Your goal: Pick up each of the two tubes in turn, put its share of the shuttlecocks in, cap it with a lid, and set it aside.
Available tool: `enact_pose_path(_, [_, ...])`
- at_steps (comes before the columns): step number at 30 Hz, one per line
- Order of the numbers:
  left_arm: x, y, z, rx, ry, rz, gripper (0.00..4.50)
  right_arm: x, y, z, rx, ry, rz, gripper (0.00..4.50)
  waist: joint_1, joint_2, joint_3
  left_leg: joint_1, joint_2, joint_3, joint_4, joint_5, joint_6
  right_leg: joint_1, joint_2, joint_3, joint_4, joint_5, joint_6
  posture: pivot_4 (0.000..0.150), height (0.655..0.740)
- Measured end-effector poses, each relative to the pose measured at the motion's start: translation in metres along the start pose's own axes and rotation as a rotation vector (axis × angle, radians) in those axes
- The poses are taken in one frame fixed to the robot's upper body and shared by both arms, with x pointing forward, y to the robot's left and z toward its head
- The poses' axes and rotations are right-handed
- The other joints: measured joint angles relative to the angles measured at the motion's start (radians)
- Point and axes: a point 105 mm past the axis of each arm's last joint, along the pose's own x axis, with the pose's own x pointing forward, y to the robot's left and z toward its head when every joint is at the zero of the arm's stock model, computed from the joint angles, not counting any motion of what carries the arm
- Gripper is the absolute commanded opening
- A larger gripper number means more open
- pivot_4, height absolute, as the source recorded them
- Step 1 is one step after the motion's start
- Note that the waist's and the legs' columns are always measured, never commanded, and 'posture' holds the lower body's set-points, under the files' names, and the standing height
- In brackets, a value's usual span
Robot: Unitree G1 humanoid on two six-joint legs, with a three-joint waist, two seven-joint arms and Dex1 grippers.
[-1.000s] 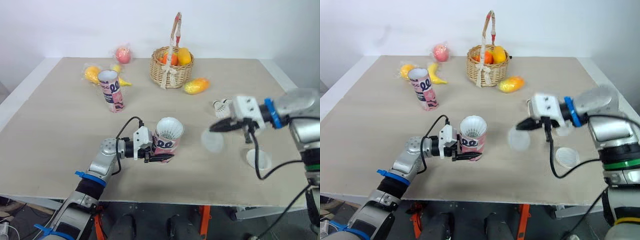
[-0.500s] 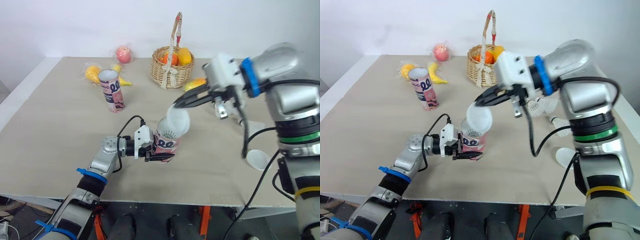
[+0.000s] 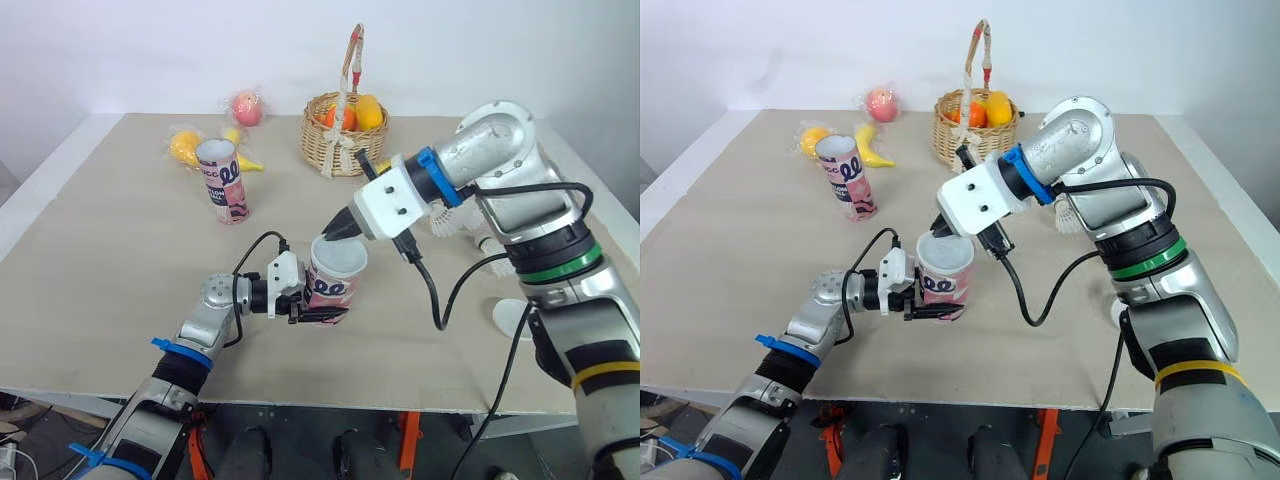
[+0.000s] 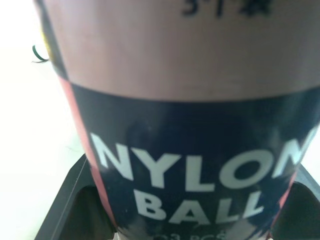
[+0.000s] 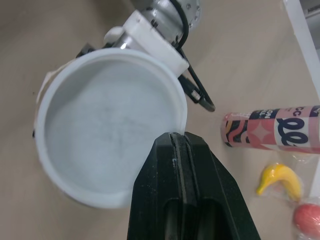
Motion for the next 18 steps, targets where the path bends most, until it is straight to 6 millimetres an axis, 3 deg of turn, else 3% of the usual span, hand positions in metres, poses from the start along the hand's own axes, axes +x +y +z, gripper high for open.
enact_pose_path(18, [0.0003, -0.0006, -0.0015, 0.015, 0.006, -0.006, 2.87, 0.0058, 0.0088, 0.0057, -0.181, 0.086, 0.030, 0.06, 0.000, -0.001, -0.002, 0.003, 0.000, 0.000, -0.001, 0.000, 0.000, 0.003, 0.000, 0.000, 0.000, -0.001, -0.001, 0.150, 0.7400])
